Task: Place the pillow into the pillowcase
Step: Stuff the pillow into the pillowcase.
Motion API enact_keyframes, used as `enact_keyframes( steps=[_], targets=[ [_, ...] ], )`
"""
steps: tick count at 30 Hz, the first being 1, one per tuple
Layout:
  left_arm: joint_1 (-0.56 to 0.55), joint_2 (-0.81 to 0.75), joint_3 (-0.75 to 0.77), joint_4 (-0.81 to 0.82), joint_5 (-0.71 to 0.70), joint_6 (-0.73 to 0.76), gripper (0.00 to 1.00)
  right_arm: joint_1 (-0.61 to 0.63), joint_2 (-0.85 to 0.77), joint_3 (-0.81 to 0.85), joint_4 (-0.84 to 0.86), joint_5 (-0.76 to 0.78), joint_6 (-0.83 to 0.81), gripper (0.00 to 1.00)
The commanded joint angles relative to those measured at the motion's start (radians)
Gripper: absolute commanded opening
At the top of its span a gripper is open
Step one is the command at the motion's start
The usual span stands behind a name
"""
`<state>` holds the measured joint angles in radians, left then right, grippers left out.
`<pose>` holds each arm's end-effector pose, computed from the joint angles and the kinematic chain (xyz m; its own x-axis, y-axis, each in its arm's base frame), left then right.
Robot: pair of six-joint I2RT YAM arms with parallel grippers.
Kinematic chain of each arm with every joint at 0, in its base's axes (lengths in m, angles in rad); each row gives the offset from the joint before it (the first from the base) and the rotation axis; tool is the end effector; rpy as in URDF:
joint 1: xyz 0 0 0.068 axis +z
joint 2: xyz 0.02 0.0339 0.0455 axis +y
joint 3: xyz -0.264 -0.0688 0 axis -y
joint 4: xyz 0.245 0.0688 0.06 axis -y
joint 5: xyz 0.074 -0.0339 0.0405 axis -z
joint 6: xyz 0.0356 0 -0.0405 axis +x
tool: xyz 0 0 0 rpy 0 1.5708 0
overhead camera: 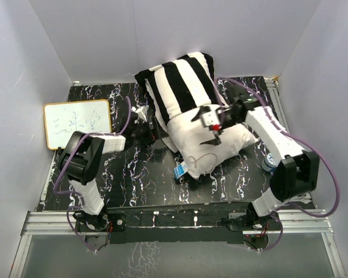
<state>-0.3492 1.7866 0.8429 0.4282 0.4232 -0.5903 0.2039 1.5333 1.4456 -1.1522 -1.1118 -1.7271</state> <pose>0.3347 -0.1374 0.1557 -0.7454 -0.2687 -0.6101 0.2803 0.7041 -0.6525 0.2761 0.0897 0.3307 0.5145 -0.3405 -0.7870 -0.8565 -0.2475 -0.4529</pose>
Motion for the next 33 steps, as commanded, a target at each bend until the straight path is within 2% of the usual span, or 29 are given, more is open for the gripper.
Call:
enact_keyframes(
  steps=[1, 3, 6, 8, 10, 14, 17, 18, 21, 24, 26, 30, 33],
  targets=[
    [-0.002, 0.1, 0.085, -0.015, 0.02, -0.058, 0.87, 0.15, 0.056, 0.002, 0.086, 0.126, 0.027, 0.99],
    [-0.001, 0.144, 0.113, -0.022, 0.026, -0.068, 0.83, 0.189, 0.092, -0.014, 0.187, 0.198, 0.113, 1.0],
    [-0.002, 0.203, 0.143, -0.027, 0.055, -0.09, 0.71, 0.216, 0.125, -0.072, 0.402, 0.368, 0.289, 0.97],
    [-0.007, 0.236, 0.146, -0.012, 0.063, -0.101, 0.66, 0.214, 0.133, -0.112, 0.53, 0.485, 0.405, 0.91],
    [-0.01, 0.266, 0.152, 0.004, 0.078, -0.111, 0.64, 0.203, 0.141, -0.14, 0.611, 0.57, 0.468, 0.82],
    [-0.012, 0.303, 0.138, 0.1, 0.146, -0.143, 0.65, 0.154, 0.131, -0.162, 0.726, 0.646, 0.603, 0.33],
    [-0.011, 0.289, 0.111, 0.151, 0.175, -0.143, 0.66, 0.077, 0.093, -0.171, 0.775, 0.558, 0.67, 0.12],
    [-0.012, 0.282, 0.1, 0.161, 0.177, -0.137, 0.67, 0.047, 0.082, -0.175, 0.793, 0.508, 0.703, 0.08],
    [-0.009, 0.261, 0.075, 0.192, 0.194, -0.131, 0.7, -0.036, 0.067, -0.173, 0.786, 0.35, 0.739, 0.08],
    [-0.009, 0.247, 0.054, 0.245, 0.216, -0.147, 0.79, -0.107, 0.086, -0.164, 0.742, 0.191, 0.757, 0.08],
    [-0.008, 0.249, 0.049, 0.282, 0.235, -0.163, 0.81, -0.142, 0.109, -0.148, 0.704, 0.113, 0.766, 0.08],
    [-0.024, 0.276, 0.074, 0.338, 0.277, -0.209, 0.83, -0.172, 0.142, -0.134, 0.669, 0.038, 0.793, 0.08],
    [-0.07, 0.292, 0.12, 0.235, 0.23, -0.167, 0.83, -0.171, 0.143, -0.134, 0.68, 0.017, 0.814, 0.08]
  ],
)
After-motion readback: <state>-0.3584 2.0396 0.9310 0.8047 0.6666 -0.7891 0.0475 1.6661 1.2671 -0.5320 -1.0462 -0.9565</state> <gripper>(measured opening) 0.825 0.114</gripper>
